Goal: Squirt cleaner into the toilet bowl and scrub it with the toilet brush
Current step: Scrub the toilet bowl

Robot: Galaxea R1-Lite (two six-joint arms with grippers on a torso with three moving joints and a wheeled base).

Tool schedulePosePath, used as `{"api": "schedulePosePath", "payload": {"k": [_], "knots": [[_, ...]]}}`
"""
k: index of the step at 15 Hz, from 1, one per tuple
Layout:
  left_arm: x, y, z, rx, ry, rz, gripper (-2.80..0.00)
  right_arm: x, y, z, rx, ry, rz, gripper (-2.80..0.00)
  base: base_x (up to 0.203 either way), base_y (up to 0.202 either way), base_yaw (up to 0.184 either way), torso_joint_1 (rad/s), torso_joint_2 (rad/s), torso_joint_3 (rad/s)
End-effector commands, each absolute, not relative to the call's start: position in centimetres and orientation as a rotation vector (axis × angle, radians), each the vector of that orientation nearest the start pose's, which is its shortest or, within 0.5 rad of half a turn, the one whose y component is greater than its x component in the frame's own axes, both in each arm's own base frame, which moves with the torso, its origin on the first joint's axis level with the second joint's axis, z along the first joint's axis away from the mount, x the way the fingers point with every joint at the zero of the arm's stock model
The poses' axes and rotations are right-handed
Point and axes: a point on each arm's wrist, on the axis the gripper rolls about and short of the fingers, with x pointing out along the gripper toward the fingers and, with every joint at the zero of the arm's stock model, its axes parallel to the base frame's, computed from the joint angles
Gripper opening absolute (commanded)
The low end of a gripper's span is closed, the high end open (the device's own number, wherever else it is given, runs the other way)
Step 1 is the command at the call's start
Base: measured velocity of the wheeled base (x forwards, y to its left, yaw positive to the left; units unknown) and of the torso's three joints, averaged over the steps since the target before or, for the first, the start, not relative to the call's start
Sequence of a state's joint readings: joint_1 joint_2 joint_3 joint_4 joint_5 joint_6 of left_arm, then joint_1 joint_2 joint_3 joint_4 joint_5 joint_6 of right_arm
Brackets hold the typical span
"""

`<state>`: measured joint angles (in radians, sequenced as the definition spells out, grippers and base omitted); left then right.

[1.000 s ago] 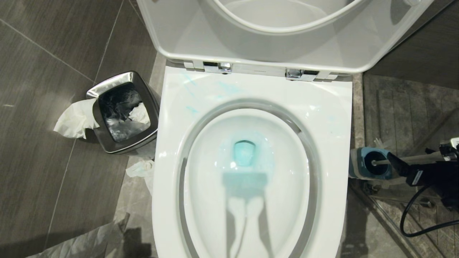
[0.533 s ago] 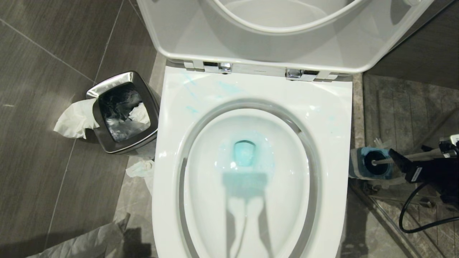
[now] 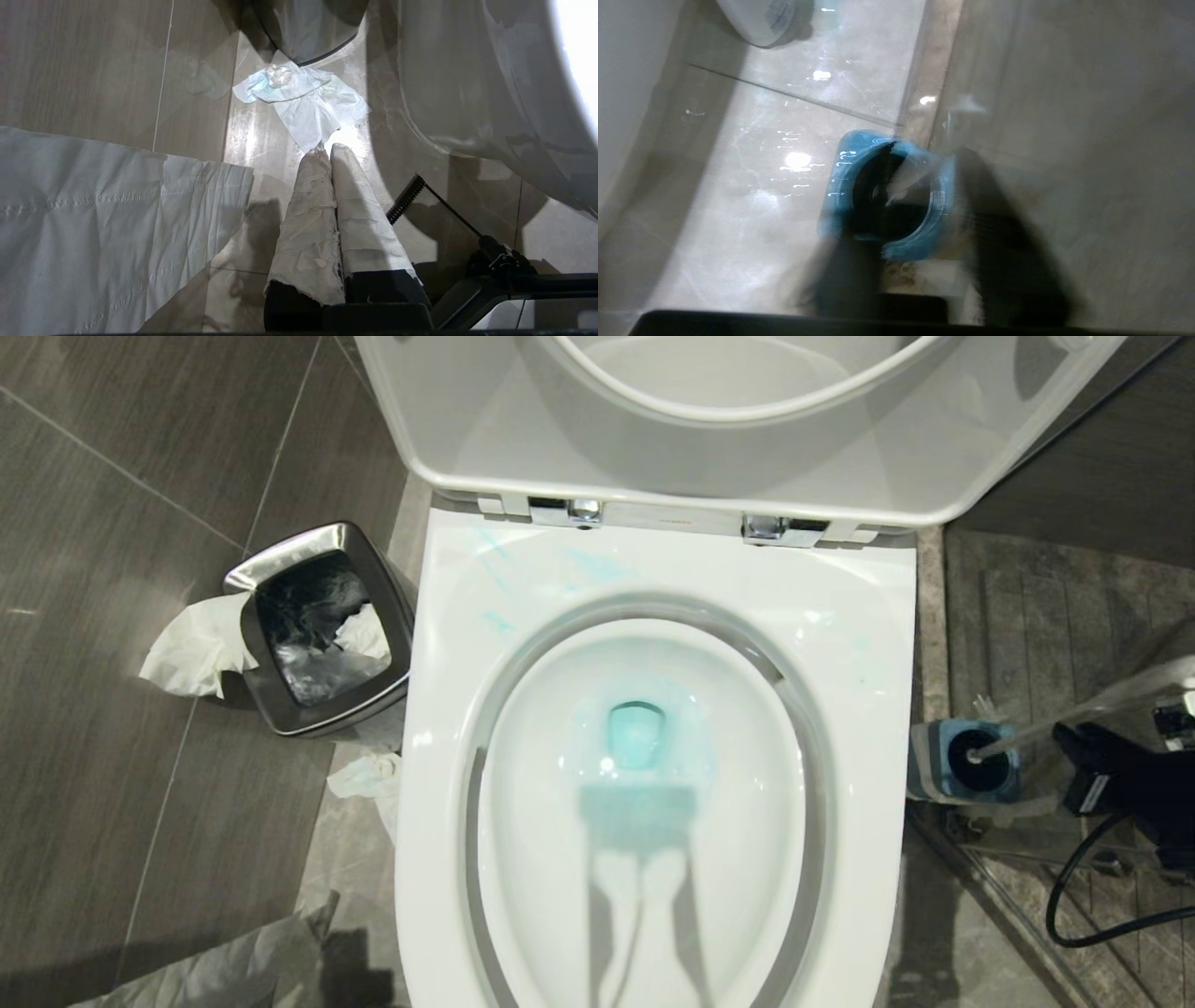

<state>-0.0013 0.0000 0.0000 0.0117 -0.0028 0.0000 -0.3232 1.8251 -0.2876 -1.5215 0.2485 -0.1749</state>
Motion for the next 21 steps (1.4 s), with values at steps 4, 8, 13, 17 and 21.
{"api": "schedulePosePath", "payload": {"k": [4,8,13,17,21], "knots": [[-2.3,0.0,7.4,0.0,0.014,-0.003,-2.8,24.0,-7.5,11.3,-0.171,0.042,-0.073,-2.8,0.0,0.0,0.0,0.0,0.0,0.0],[-2.3,0.0,7.4,0.0,0.014,-0.003,-2.8,24.0,-7.5,11.2,-0.168,0.046,-0.073,-2.8,0.0,0.0,0.0,0.0,0.0,0.0],[-2.3,0.0,7.4,0.0,0.014,-0.004,-2.8,22.3,-6.9,11.1,-0.162,0.066,-0.067,-2.8,0.0,0.0,0.0,0.0,0.0,0.0],[-2.3,0.0,7.4,0.0,0.014,-0.003,-2.8,20.3,-6.2,10.9,-0.155,0.093,-0.064,-2.8,0.0,0.0,0.0,0.0,0.0,0.0],[-2.3,0.0,7.4,0.0,0.014,-0.003,-2.8,19.9,-6.2,10.9,-0.152,0.097,-0.068,-2.8,0.0,0.0,0.0,0.0,0.0,0.0]]}}
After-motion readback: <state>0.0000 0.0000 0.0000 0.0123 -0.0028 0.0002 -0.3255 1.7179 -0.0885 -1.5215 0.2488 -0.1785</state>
